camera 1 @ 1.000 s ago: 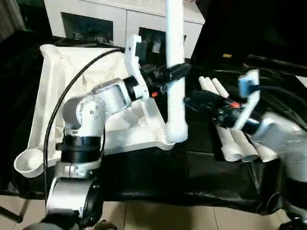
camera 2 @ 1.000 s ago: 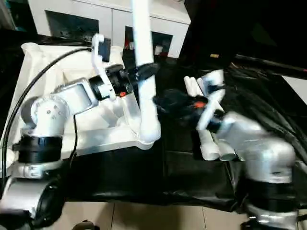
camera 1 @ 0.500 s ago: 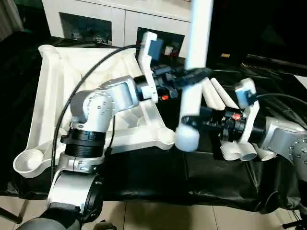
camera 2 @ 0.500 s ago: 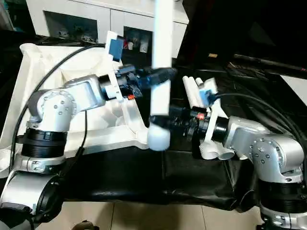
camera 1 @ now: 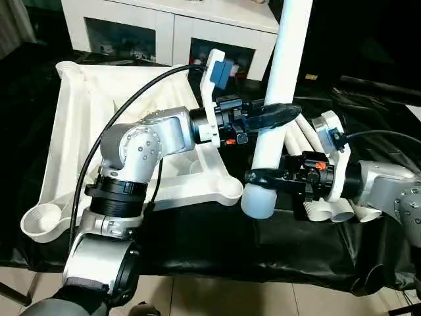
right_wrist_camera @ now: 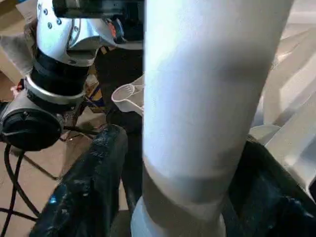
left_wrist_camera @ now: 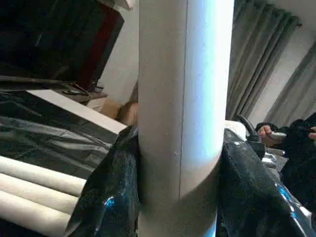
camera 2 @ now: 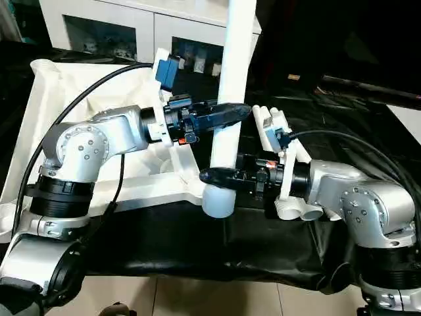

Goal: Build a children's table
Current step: Pick table leg

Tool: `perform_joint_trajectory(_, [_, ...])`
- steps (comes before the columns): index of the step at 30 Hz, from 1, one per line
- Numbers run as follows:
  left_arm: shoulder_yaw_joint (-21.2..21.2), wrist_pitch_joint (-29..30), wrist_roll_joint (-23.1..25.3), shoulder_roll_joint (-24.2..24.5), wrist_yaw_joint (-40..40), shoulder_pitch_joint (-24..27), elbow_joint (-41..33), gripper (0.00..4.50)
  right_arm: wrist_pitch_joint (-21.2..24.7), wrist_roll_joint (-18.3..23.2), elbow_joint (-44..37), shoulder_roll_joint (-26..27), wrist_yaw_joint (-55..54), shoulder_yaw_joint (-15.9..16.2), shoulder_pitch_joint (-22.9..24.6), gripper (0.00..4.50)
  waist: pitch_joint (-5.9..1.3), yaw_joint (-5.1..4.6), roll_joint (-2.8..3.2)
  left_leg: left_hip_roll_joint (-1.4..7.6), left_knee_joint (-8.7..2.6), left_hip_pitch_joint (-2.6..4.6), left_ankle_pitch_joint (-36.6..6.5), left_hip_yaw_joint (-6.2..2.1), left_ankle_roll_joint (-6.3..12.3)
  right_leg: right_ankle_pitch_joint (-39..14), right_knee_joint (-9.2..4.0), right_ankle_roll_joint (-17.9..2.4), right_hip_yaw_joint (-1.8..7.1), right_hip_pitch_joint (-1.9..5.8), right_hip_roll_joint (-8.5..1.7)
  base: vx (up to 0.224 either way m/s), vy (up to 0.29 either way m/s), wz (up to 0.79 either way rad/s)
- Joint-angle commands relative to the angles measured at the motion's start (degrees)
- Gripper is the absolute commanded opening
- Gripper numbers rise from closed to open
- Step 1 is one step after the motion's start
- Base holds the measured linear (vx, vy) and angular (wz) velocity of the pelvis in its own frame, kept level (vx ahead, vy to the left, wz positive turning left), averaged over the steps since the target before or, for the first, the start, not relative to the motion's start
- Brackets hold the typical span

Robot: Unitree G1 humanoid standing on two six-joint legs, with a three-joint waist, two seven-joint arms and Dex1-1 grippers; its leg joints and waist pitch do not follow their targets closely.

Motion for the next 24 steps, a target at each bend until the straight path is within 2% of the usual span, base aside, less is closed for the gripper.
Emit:
perform_joint_trajectory(1, [-0.9, 0.1, -0.4, -0.2, -0.3, -1.4, -1.4, 1.84, -0.6, -0.6, -0.3, -1.1, 1.0, 0.4, -0.5, 2.62, -4.23, 0.33, 0.05, 2.44, -3.35, 0.89, -2.5, -0.39, 0.27, -3.1, -3.58, -12.6, 1.61, 3.23, -3.37, 0.000, 0.000, 0.00])
perform_joint_trajectory(3, [-1.0, 0.2, -0.5, -0.3, -0.3, -1.4, -1.5, 1.84, -0.6, -0.6, -0.3, -1.1, 1.1, 0.5, -0.3, 2.37, -4.20, 0.34, 0.08, 2.45, -3.39, 0.87, -2.7, -0.41, 0.21, -3.3, -3.59, -12.6, 1.59, 3.23, -3.36, 0.000, 0.000, 0.00])
perform_joint_trajectory(7, [-1.2, 0.2, -0.7, -0.3, -0.5, -1.3, -1.8, 1.84, -0.8, -0.4, -0.2, -1.2, 1.5, 0.9, -0.1, 2.18, -4.24, 0.43, 0.21, 2.46, -3.37, 0.89, -2.8, -0.42, 0.22, -2.8, -3.54, -12.8, 1.55, 3.24, -3.40, 0.000, 0.000, 0.00])
perform_joint_trajectory(8, [-1.2, 0.1, -0.7, -0.3, -0.5, -1.3, -1.7, 1.84, -0.9, -0.5, -0.2, -1.2, 1.6, 0.9, -0.1, 1.97, -4.22, 0.51, 0.23, 2.46, -3.38, 0.93, -3.0, -0.40, 0.19, -3.1, -3.60, -12.8, 1.54, 3.24, -3.42, 0.000, 0.000, 0.00])
perform_joint_trajectory(16, [-0.9, -0.4, 0.2, -0.7, 0.8, -1.3, -1.5, 1.84, -2.2, -0.5, -0.1, -0.5, 1.6, 0.1, 0.8, 1.86, -4.26, 0.95, 0.56, 2.56, -3.47, 0.99, -4.0, -0.45, -0.59, -2.9, -3.60, -12.9, 1.42, 3.27, -3.46, 0.000, 0.000, 0.00])
perform_joint_trajectory(17, [-0.6, -0.2, 0.1, -0.8, 1.2, -1.4, -1.4, 2.40, -2.4, -0.5, -0.1, -0.3, 1.4, -0.1, 0.9, 1.86, -4.25, 1.08, 0.63, 2.58, -3.50, 1.05, -4.1, -0.46, -0.69, -2.8, -3.60, -12.9, 1.37, 3.23, -3.46, 0.000, 0.000, 0.00])
perform_joint_trajectory(22, [1.1, -0.7, -1.8, -1.7, 0.8, -0.8, -2.0, 2.62, -3.9, 0.1, 0.0, 1.8, -0.9, -2.4, 1.3, 1.86, -4.28, 1.48, 1.03, 2.68, -3.62, 1.14, -5.1, -0.46, -1.47, -2.5, -3.57, -13.3, 1.18, 3.21, -3.53, 0.000, 0.000, 0.00])
perform_joint_trajectory(24, [3.3, -5.7, -0.9, -4.1, 3.7, -0.4, -1.7, 2.89, -6.1, 0.7, -0.2, 3.7, -2.2, -4.4, 1.5, 1.86, -4.30, 1.56, 1.08, 2.76, -3.68, 1.07, -5.6, -0.52, -1.81, -2.0, -3.62, -13.6, 1.10, 3.34, -3.63, 0.000, 0.000, 0.00])
